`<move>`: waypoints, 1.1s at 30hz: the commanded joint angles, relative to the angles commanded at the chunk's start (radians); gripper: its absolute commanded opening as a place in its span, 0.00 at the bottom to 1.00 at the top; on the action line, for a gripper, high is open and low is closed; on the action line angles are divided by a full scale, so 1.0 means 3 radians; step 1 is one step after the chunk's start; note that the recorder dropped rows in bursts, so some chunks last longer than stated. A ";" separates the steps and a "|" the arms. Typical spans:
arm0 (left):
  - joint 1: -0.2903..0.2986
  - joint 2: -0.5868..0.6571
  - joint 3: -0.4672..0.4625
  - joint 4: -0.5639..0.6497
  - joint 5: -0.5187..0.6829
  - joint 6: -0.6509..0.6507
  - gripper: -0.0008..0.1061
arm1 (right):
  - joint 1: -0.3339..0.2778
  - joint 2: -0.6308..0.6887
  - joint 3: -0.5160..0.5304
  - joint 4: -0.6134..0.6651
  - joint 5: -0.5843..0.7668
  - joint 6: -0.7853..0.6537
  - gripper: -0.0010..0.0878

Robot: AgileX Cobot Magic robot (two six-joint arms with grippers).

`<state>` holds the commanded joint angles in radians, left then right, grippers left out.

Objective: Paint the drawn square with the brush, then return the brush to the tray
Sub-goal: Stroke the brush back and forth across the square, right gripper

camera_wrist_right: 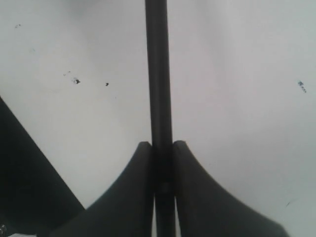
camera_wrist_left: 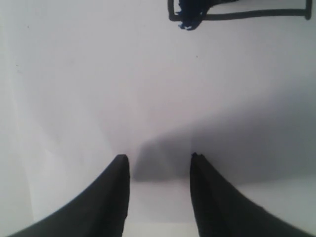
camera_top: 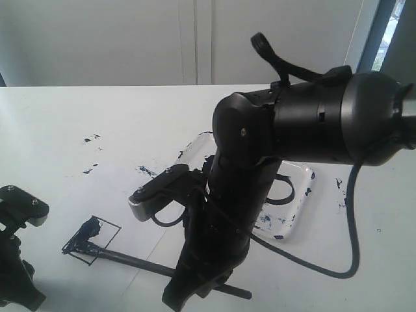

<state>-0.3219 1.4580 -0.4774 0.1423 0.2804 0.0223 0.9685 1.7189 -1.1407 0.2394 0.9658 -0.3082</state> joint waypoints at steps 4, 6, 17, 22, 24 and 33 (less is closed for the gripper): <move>0.0000 0.0000 0.0000 0.0000 0.0006 0.0000 0.43 | -0.0007 0.0000 0.0000 -0.0441 0.0006 0.0330 0.01; 0.0000 0.0000 0.0000 0.0000 0.0006 0.0000 0.43 | -0.0007 0.0000 0.0000 -0.0476 0.0014 0.0352 0.01; 0.0000 0.0000 0.0000 0.0000 0.0006 0.0000 0.43 | -0.0007 0.0000 0.0000 0.0224 0.0164 -0.0170 0.01; 0.0000 0.0000 0.0000 0.0000 0.0006 0.0000 0.43 | -0.0007 0.0000 0.0000 0.0232 0.0247 -0.0185 0.01; 0.0000 0.0000 0.0000 0.0000 0.0006 0.0000 0.43 | -0.0007 0.0000 0.0000 0.0232 0.0287 -0.0185 0.01; 0.0000 0.0000 0.0000 0.0000 0.0006 0.0000 0.43 | -0.0007 0.0000 0.0000 -0.0301 0.0154 0.0260 0.01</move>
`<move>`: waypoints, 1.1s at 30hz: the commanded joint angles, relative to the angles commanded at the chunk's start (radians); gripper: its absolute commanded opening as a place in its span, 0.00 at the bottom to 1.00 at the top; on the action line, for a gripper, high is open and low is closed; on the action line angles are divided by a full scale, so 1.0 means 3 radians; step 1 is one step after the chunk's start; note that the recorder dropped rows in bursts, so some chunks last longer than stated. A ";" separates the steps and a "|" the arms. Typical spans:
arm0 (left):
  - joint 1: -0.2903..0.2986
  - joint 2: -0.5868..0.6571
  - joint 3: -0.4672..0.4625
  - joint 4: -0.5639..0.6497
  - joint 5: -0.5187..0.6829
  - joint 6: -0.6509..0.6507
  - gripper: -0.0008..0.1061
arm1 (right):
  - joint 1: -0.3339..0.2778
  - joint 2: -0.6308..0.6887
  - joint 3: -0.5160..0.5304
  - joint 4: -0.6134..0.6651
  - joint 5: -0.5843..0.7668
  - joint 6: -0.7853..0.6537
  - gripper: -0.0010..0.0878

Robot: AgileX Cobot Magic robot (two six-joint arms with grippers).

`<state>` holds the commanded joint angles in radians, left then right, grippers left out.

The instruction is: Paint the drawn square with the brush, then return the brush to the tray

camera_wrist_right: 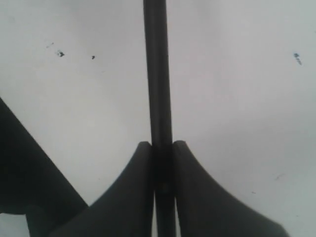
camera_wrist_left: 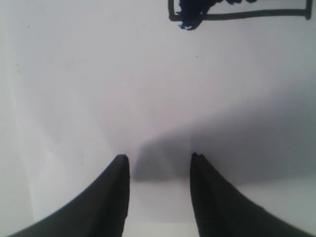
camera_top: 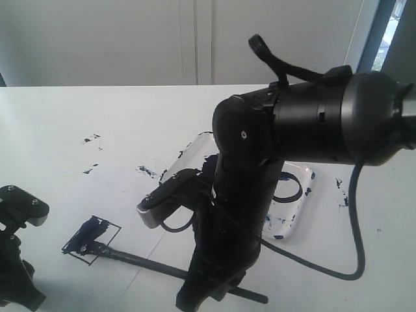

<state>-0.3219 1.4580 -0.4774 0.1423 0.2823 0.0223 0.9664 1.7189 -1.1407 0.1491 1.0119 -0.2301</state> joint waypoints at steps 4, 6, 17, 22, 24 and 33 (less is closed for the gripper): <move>0.0000 0.0000 0.0000 0.0000 0.0000 0.0000 0.43 | 0.0000 0.0000 0.0000 -0.0040 -0.0079 0.0024 0.01; 0.0000 0.0000 0.0000 0.0000 0.0000 0.0000 0.43 | 0.0000 0.0000 0.0000 -0.0040 -0.0113 0.0059 0.01; 0.0000 0.0000 0.0000 0.0000 0.0000 0.0000 0.43 | 0.0000 0.0000 0.0000 -0.0023 0.0008 0.0104 0.01; 0.0000 0.0000 0.0000 0.0000 0.0000 0.0000 0.43 | 0.0000 -0.0014 0.0000 0.0279 0.0101 -0.0210 0.01; 0.0000 0.0000 0.0000 0.0000 0.0000 0.0000 0.43 | 0.0000 -0.0030 0.0000 0.0392 0.0126 -0.0305 0.01; 0.0000 0.0000 0.0000 0.0000 0.0000 0.0000 0.43 | 0.0000 -0.0071 0.0000 0.0498 0.0271 -0.0409 0.01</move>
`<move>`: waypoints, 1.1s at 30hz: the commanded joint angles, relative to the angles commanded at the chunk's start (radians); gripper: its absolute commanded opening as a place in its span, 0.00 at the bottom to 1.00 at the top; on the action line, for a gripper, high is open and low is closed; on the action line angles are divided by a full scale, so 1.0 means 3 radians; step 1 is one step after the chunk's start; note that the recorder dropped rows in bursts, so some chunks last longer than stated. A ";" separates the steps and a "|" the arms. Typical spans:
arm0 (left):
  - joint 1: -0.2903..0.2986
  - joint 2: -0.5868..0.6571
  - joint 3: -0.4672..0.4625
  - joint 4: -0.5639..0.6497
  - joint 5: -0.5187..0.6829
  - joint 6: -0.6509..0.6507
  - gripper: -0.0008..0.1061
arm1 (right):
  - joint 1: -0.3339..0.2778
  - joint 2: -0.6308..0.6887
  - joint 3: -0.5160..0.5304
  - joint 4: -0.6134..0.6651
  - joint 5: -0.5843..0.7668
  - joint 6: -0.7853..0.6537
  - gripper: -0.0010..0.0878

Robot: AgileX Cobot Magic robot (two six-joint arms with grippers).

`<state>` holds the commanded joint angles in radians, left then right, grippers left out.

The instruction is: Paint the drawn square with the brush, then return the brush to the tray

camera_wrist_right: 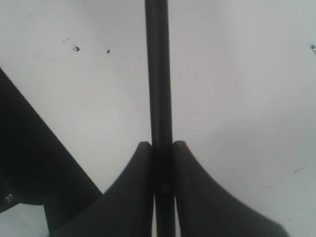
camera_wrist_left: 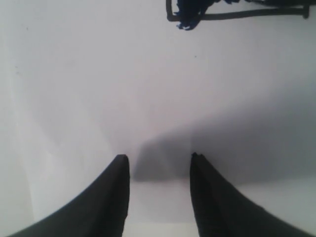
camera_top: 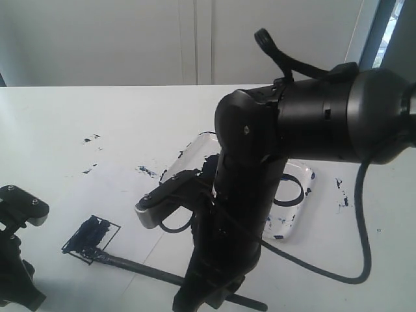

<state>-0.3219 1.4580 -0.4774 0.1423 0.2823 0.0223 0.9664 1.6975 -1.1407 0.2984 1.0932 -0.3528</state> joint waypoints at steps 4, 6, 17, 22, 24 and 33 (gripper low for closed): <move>0.0000 0.0000 0.0000 0.0000 0.0000 0.0000 0.43 | 0.0000 0.0000 0.0000 -0.0200 -0.0008 0.0155 0.01; 0.0000 0.0000 0.0000 0.0000 0.0000 0.0000 0.43 | 0.0000 0.0000 0.0000 -0.0435 -0.0023 0.0340 0.01; 0.0000 0.0000 0.0000 0.0000 0.0000 0.0000 0.43 | 0.0000 0.0000 0.0000 -0.0698 -0.0342 0.0607 0.01; 0.0000 0.0000 0.0000 0.0000 0.0000 0.0000 0.43 | 0.0000 0.0000 0.0000 -0.0706 -0.0382 0.0607 0.01; 0.0000 0.0000 0.0000 0.0000 0.0000 0.0000 0.43 | 0.0000 0.0000 0.0000 -0.0706 -0.0390 0.0607 0.01; 0.0000 0.0000 0.0000 0.0000 0.0000 0.0000 0.43 | 0.0000 -0.0008 -0.0026 -0.0664 -0.0511 0.0601 0.01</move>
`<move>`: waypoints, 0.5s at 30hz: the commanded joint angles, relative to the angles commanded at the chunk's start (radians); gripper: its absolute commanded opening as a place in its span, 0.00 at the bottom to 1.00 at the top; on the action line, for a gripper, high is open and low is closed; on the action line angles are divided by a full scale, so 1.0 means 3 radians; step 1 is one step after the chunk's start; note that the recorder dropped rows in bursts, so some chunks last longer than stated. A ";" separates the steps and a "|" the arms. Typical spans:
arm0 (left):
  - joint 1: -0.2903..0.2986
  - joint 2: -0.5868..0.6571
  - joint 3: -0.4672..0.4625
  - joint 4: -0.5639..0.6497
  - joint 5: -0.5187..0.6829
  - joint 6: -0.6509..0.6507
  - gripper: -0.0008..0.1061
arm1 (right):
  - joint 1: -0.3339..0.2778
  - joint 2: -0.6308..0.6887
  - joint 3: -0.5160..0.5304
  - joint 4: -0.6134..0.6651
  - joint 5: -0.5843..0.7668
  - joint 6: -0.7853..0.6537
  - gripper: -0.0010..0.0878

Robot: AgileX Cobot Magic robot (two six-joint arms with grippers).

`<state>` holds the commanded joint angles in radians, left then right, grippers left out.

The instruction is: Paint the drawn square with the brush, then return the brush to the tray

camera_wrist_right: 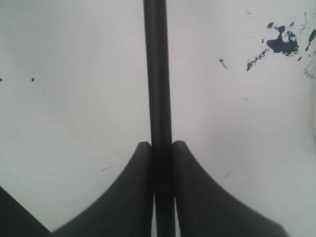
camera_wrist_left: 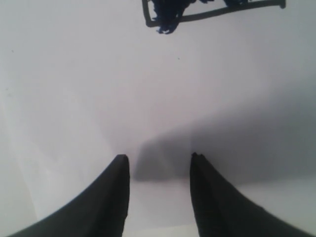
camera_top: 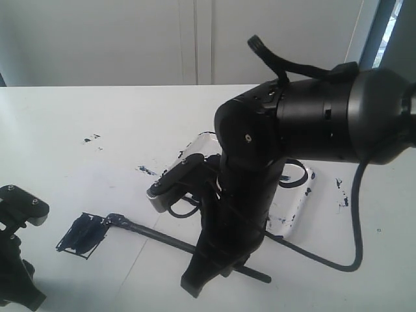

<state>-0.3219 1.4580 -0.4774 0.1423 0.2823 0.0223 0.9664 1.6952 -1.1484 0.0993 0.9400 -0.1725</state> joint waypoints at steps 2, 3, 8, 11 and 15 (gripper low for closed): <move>0.0000 0.0000 0.0000 0.0000 0.0000 0.0000 0.43 | 0.0000 -0.0005 -0.0035 0.0000 0.0000 0.0000 0.01; 0.0000 0.0000 0.0000 0.0000 0.0000 0.0000 0.43 | 0.0000 -0.0005 -0.0045 0.0000 0.0000 0.0000 0.01; 0.0000 0.0000 0.0000 0.0000 0.0000 0.0000 0.43 | 0.0000 -0.0012 -0.0051 0.0031 0.0085 -0.0012 0.01; 0.0000 0.0000 0.0000 0.0000 0.0000 0.0000 0.43 | 0.0000 -0.0012 -0.0051 0.0055 0.0157 -0.0021 0.01; 0.0000 0.0000 0.0000 0.0000 0.0000 0.0000 0.43 | 0.0000 -0.0012 -0.0051 0.0069 0.0189 -0.0035 0.01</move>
<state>-0.3219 1.4580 -0.4774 0.1423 0.2823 0.0223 0.9664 1.6915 -1.1636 0.1200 0.9968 -0.1829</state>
